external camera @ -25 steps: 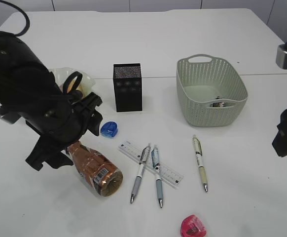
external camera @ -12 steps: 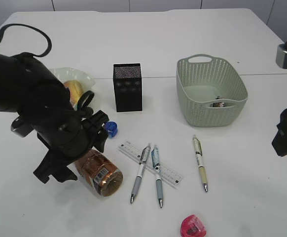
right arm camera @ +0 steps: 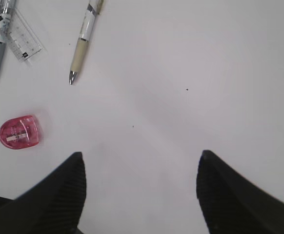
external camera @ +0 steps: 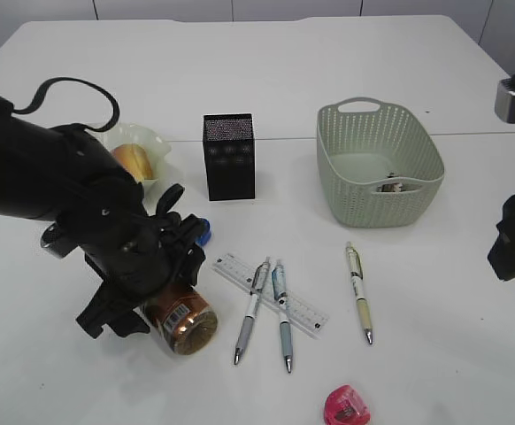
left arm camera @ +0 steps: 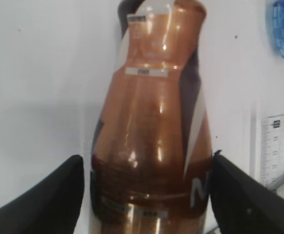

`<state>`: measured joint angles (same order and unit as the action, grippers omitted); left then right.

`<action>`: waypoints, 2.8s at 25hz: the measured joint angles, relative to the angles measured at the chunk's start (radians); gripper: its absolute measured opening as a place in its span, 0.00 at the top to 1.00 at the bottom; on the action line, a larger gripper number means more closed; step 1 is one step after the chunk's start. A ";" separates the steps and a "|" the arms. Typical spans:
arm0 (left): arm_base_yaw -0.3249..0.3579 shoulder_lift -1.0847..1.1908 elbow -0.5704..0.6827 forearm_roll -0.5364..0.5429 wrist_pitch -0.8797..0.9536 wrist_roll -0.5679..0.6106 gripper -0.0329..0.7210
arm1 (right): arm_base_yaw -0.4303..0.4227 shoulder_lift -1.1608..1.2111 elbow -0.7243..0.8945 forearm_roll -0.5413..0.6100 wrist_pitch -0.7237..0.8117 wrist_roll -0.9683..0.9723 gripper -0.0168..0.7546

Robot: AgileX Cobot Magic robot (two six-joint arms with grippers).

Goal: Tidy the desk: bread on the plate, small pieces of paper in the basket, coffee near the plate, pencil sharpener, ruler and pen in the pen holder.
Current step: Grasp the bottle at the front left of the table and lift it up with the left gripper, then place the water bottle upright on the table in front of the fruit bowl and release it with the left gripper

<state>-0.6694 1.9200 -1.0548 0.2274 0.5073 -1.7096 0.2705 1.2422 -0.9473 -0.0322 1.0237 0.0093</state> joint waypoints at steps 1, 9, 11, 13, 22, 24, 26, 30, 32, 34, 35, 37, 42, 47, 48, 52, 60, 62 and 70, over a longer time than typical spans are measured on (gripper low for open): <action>0.000 0.007 0.000 0.000 -0.003 0.002 0.19 | 0.000 0.000 0.000 0.000 0.000 0.000 0.31; 0.000 0.023 0.000 0.002 -0.011 0.002 0.30 | 0.000 0.000 0.000 0.000 -0.008 0.000 0.31; 0.000 0.023 -0.002 0.002 -0.011 0.008 0.35 | 0.000 0.000 0.000 0.000 -0.012 0.000 0.31; 0.000 0.023 -0.004 0.002 -0.004 0.038 0.39 | 0.000 0.000 0.000 0.000 -0.014 0.000 0.31; 0.001 -0.057 0.001 0.226 0.072 0.445 0.44 | 0.000 0.000 0.000 0.000 -0.020 0.000 0.31; 0.001 -0.100 0.001 0.275 0.104 0.628 0.44 | 0.000 0.000 0.000 0.000 -0.020 0.000 0.31; 0.001 -0.150 0.001 0.309 0.150 0.781 0.44 | 0.000 0.000 0.000 0.000 -0.020 0.000 0.31; 0.001 -0.235 0.001 0.343 0.228 1.007 0.44 | 0.000 0.000 0.000 0.000 -0.020 0.000 0.31; 0.001 -0.271 0.001 0.347 0.237 1.134 0.44 | 0.000 0.000 0.000 0.000 -0.020 0.000 0.31; 0.001 -0.293 0.001 0.348 0.237 1.241 0.44 | 0.000 0.000 0.000 0.000 -0.020 0.000 0.31; 0.001 -0.301 0.001 0.350 0.239 1.285 0.44 | 0.000 0.000 0.000 0.000 -0.020 0.000 0.31; 0.001 -0.311 0.001 0.350 0.241 1.359 0.44 | 0.000 0.000 0.000 0.000 -0.020 0.000 0.31; 0.061 -0.341 0.050 0.323 0.133 1.414 0.44 | 0.000 0.000 0.000 0.011 -0.008 0.000 0.31; 0.158 -0.450 0.204 0.316 -0.120 1.420 0.44 | 0.000 0.000 0.000 0.038 0.007 0.000 0.31; 0.182 -0.475 0.235 0.316 -0.166 1.420 0.44 | 0.000 0.000 0.000 0.040 0.007 0.000 0.31; 0.261 -0.539 0.343 0.322 -0.355 1.423 0.44 | 0.000 0.000 0.000 0.046 0.009 0.000 0.31; 0.299 -0.551 0.524 0.311 -0.746 1.423 0.44 | 0.000 0.000 0.000 0.054 0.032 0.000 0.31; 0.303 -0.549 0.533 0.311 -0.822 1.423 0.44 | 0.000 0.000 0.000 0.063 0.034 0.000 0.31; 0.378 -0.520 0.533 0.191 -0.959 1.423 0.44 | 0.000 0.000 0.000 0.073 0.043 0.000 0.31</action>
<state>-0.2917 1.4003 -0.5214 0.4187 -0.4518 -0.2871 0.2705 1.2422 -0.9473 0.0413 1.0663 0.0093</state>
